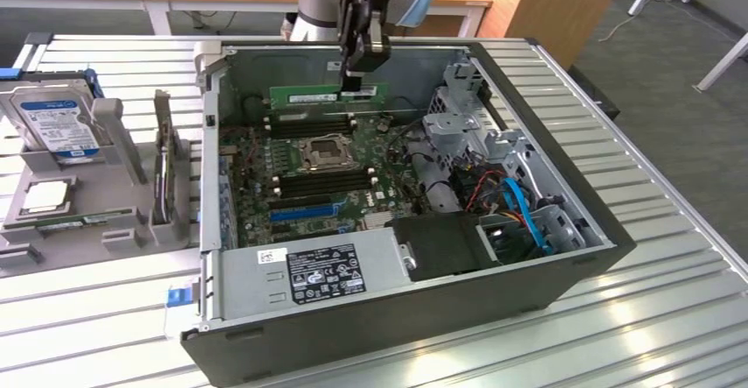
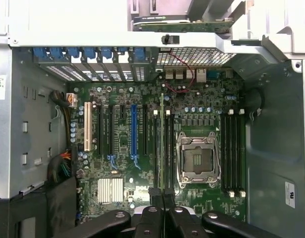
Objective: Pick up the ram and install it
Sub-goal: 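Pick up the ram and move it above insertion slot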
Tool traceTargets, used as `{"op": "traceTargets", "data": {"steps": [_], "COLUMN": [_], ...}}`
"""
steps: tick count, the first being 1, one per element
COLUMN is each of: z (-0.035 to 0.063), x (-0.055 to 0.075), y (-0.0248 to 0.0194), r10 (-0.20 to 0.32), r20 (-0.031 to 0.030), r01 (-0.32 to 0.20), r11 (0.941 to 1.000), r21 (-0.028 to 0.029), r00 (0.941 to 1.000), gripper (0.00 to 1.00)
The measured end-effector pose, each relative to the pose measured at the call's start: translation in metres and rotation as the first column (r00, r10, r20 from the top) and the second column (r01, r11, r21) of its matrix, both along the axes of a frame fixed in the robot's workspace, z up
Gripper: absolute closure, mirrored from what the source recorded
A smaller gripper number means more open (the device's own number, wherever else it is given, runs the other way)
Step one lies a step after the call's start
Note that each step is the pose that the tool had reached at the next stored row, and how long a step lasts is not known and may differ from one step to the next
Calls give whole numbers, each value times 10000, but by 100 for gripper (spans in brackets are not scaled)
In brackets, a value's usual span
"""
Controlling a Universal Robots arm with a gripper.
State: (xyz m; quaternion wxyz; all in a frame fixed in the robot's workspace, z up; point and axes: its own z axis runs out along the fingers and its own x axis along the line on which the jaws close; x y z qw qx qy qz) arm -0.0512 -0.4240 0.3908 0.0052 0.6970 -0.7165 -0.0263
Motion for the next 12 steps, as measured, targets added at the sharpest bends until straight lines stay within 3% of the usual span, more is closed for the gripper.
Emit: {"op": "traceTargets", "data": {"steps": [12], "z": [-43], "x": [-1], "y": [9], "r10": [-1], "r20": [0], "r01": [1], "r11": [10000], "r21": [8], "r00": [10000], "gripper": [88]}}
